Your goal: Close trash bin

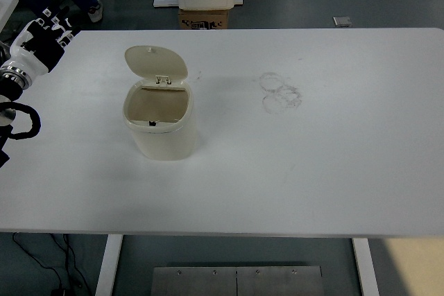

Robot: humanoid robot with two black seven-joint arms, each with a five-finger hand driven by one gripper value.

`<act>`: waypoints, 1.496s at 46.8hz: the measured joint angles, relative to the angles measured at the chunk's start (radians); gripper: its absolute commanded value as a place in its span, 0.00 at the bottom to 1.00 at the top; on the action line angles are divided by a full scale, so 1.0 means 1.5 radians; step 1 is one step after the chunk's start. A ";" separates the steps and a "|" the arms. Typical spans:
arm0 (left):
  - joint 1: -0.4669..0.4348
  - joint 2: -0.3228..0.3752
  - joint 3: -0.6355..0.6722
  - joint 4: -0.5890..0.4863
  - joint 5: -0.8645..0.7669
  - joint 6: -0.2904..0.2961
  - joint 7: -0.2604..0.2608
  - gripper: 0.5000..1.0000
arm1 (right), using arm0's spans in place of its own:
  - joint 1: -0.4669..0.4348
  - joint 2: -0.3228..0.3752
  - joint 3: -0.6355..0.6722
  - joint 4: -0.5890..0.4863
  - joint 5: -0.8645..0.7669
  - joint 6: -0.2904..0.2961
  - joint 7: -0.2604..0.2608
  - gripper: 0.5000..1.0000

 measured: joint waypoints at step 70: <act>-0.004 0.003 0.003 -0.072 0.002 0.065 0.005 1.00 | 0.000 0.000 0.000 0.000 0.000 0.000 0.000 0.98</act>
